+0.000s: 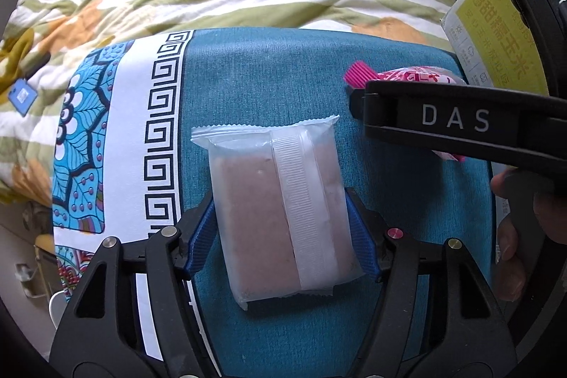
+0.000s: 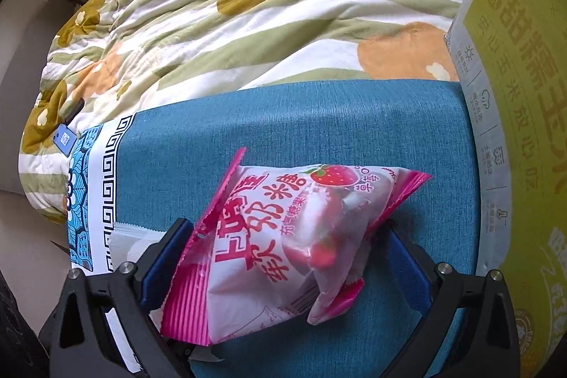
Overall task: Organize snacks
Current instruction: 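Carry both snacks into the yellow box and open both grippers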
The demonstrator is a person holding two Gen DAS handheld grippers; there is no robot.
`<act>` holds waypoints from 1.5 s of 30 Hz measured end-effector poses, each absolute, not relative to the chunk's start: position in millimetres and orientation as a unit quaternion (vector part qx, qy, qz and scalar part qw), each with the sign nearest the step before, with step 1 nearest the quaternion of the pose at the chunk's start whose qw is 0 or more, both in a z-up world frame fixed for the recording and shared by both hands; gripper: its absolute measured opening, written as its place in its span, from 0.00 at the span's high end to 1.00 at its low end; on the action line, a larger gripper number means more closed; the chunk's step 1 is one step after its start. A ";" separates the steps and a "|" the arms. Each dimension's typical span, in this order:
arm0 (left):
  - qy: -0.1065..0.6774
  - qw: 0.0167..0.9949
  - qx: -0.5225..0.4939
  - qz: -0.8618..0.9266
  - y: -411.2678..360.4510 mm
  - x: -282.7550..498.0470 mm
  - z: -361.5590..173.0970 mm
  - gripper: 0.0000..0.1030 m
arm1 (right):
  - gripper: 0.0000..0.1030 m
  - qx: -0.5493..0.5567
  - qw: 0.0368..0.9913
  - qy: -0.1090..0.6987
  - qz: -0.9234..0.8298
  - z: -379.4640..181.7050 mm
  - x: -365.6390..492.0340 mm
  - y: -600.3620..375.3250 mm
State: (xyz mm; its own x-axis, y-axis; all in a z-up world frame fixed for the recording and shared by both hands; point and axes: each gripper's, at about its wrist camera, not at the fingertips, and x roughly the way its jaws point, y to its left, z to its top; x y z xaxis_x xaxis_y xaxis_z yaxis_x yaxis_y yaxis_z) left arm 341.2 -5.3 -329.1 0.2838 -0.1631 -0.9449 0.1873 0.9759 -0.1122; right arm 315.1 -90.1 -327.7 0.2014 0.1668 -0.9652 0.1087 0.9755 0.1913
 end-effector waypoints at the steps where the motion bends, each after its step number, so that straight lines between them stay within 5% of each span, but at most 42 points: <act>1: 0.589 0.801 0.008 -0.108 -4.0 340.4 -329.1 0.39 | 0.14 0.099 0.771 0.629 0.019 -326.8 315.4 -89.2; 19: 0.583 0.806 -0.017 -0.105 16.4 321.2 -310.8 0.40 | 0.44 0.086 0.803 0.588 0.045 -312.1 294.8 -92.2; 34: 0.491 0.856 -0.005 -0.161 20.4 264.4 -174.0 0.40 | 0.46 0.125 0.868 0.479 0.041 -185.4 210.7 -100.4; 45: 0.421 0.869 0.022 -0.258 -61.1 232.8 -87.7 0.40 | 0.46 0.144 0.906 0.396 -0.039 -93.5 120.1 -180.6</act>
